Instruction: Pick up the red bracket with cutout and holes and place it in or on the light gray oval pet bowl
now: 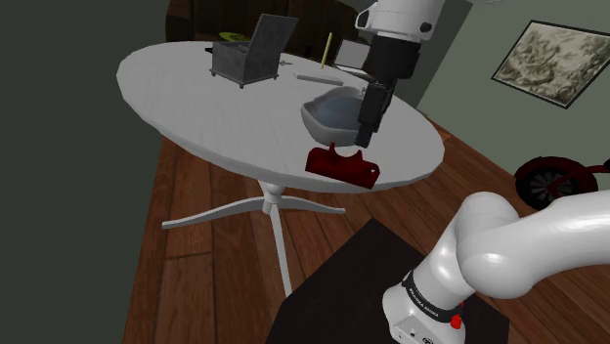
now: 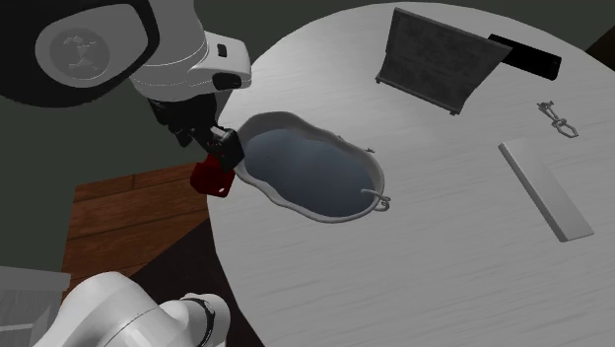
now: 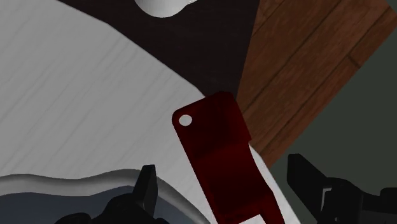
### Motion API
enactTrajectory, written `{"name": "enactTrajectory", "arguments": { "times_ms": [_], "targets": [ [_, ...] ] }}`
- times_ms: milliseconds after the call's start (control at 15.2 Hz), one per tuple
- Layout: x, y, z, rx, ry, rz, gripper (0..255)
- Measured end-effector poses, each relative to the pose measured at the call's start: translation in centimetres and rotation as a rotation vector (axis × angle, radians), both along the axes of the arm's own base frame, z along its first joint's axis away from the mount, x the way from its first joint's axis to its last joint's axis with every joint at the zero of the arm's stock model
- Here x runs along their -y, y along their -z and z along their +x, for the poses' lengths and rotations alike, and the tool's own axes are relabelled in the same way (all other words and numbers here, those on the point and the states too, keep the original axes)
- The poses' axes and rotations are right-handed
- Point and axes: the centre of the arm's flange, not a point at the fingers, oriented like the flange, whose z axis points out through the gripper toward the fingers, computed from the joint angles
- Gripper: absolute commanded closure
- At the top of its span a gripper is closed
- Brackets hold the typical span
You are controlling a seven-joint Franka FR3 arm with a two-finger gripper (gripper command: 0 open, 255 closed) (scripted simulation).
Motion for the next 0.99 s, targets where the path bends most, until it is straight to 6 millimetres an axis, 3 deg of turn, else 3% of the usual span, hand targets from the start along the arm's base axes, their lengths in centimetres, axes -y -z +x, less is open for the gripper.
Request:
{"name": "enactTrajectory", "arguments": {
  "times_ms": [528, 924, 990],
  "targets": [
    [-0.5, 3.7, -0.9, -0.016, -0.014, 0.006, 0],
    [-0.5, 4.0, -0.9, -0.016, -0.013, 0.006, 0],
    [-0.5, 4.0, -0.9, -0.016, -0.013, 0.006, 255]
  ]
}}
